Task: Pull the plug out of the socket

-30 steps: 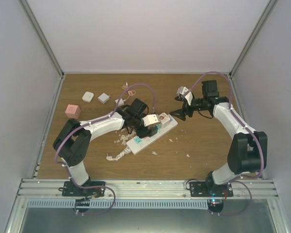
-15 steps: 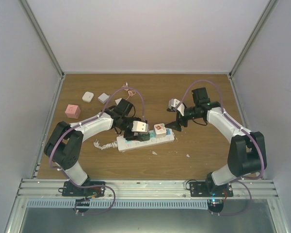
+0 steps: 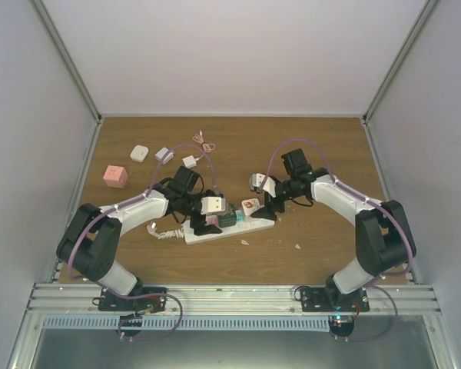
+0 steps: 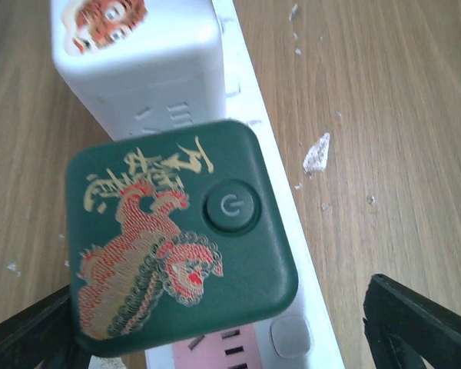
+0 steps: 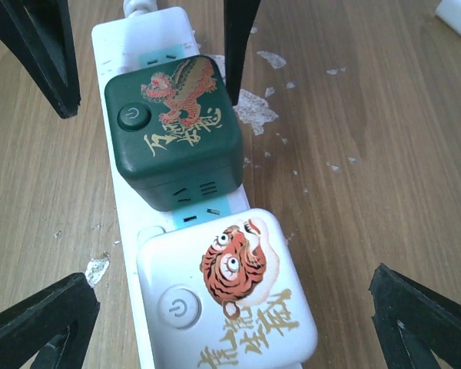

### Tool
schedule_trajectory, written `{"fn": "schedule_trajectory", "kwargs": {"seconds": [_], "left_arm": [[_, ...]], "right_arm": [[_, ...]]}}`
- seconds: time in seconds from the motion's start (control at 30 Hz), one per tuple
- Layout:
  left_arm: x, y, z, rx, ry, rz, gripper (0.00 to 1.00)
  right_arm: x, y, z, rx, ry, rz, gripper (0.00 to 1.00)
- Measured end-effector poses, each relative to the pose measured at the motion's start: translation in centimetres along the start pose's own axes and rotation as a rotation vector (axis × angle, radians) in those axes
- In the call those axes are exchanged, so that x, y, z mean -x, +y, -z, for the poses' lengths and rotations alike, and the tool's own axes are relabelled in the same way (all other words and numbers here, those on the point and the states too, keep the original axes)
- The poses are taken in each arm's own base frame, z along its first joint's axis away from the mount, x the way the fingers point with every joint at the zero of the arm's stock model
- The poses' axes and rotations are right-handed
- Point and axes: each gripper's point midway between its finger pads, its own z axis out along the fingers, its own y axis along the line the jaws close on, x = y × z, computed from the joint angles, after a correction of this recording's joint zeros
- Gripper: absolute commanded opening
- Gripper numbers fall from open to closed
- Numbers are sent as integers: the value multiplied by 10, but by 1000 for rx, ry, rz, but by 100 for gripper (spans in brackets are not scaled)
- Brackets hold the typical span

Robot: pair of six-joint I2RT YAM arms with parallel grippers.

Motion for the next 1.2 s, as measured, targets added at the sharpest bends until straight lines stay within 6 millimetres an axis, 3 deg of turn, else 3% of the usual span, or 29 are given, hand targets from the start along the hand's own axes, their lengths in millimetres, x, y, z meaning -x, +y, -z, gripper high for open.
{"fn": "schedule_trajectory", "kwargs": {"seconds": [0.23, 0.57, 0.77, 1.03, 1.2], "left_arm": [[17, 11, 3, 45, -70, 77, 86], [19, 17, -3, 58, -82, 131, 68], [20, 15, -6, 57, -78, 127, 51], [22, 14, -5, 50, -88, 134, 41], [23, 15, -3, 39, -105, 151, 37]], "right_arm": [[-9, 5, -17, 34, 39, 21, 94], [-18, 13, -33, 76, 75, 39, 88], [-24, 14, -38, 86, 95, 45, 78], [-26, 10, -38, 72, 106, 58, 51], [-25, 11, -39, 74, 105, 62, 44]]}}
